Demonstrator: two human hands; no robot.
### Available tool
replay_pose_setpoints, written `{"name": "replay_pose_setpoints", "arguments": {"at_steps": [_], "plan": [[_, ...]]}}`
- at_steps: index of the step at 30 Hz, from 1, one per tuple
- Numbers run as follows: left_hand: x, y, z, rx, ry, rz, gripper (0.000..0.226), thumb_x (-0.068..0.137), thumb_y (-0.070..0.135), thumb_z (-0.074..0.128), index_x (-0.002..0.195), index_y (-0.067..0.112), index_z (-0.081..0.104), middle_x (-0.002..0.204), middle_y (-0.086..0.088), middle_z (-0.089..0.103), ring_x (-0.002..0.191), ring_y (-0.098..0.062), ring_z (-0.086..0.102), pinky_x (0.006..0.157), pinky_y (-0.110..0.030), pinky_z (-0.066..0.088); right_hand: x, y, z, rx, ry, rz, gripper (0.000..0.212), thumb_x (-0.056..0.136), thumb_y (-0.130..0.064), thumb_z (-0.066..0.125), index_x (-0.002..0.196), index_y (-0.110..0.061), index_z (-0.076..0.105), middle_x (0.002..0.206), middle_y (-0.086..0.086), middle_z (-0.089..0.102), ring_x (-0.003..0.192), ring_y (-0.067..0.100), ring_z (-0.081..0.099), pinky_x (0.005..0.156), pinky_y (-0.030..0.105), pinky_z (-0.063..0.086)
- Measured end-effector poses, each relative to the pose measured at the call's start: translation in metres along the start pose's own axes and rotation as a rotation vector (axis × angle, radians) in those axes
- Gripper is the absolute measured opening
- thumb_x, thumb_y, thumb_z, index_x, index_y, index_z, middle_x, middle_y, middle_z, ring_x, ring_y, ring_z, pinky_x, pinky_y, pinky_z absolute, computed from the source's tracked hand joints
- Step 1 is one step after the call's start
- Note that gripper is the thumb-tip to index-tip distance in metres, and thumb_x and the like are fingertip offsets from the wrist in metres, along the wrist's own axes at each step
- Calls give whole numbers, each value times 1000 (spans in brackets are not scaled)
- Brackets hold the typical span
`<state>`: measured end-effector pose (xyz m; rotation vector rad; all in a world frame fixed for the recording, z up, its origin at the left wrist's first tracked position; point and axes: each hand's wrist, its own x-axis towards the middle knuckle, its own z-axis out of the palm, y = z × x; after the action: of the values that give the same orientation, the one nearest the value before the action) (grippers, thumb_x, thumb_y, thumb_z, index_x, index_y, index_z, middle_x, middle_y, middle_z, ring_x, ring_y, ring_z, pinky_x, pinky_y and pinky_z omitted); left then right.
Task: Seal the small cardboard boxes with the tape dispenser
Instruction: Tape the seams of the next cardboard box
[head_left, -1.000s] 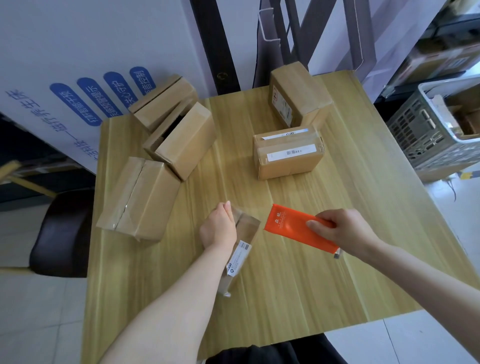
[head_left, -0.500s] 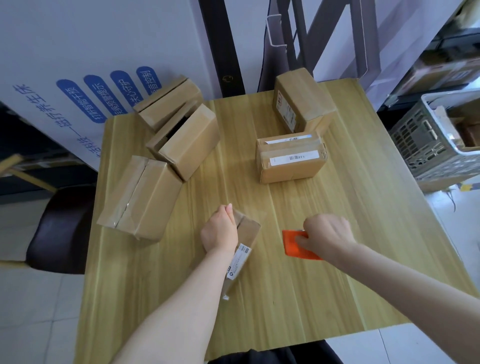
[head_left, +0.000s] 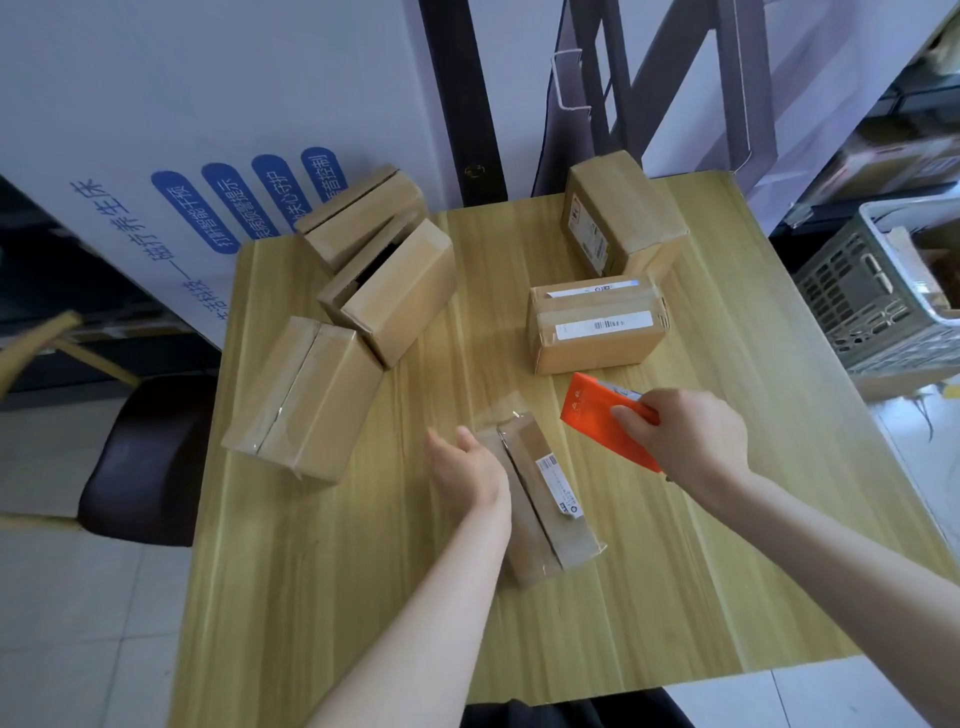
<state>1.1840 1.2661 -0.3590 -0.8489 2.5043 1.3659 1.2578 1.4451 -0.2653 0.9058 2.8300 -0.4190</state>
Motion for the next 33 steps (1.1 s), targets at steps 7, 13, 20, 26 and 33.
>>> {"name": "replay_pose_setpoints", "arguments": {"at_steps": [7,13,20,26,33], "plan": [[28,-5,-15,595,-480,1246,42,101,13,44,143,15,43,149,3,41,138,-17,37,114,-31,28,-18,17,-5,45,19,55,40,90,-50,55,71,-16,64,59,1,62,53,25,63,58,31,53],[59,7,-9,837,-727,1134,50,100,47,33,148,36,27,143,9,47,123,-21,51,90,-40,49,-27,22,-5,70,25,82,39,91,-50,55,74,-18,66,59,0,63,53,23,63,61,34,55],[59,4,-6,494,-850,562,52,87,65,48,133,41,48,117,10,64,104,-15,61,91,-39,50,-36,21,-6,156,54,104,34,90,-50,56,80,-21,71,64,-1,66,52,22,63,62,35,55],[9,-10,1,475,-345,424,57,94,62,32,134,23,46,125,-1,63,111,-26,58,75,-29,41,-34,24,-13,215,107,134,31,90,-50,57,80,-24,71,60,-2,66,45,18,62,59,35,55],[16,-4,6,669,-471,1038,36,102,23,32,134,22,47,142,4,41,130,-20,38,92,-33,43,-32,37,-20,252,145,178,32,89,-49,57,72,-25,67,56,-4,64,32,10,57,50,28,51]]}}
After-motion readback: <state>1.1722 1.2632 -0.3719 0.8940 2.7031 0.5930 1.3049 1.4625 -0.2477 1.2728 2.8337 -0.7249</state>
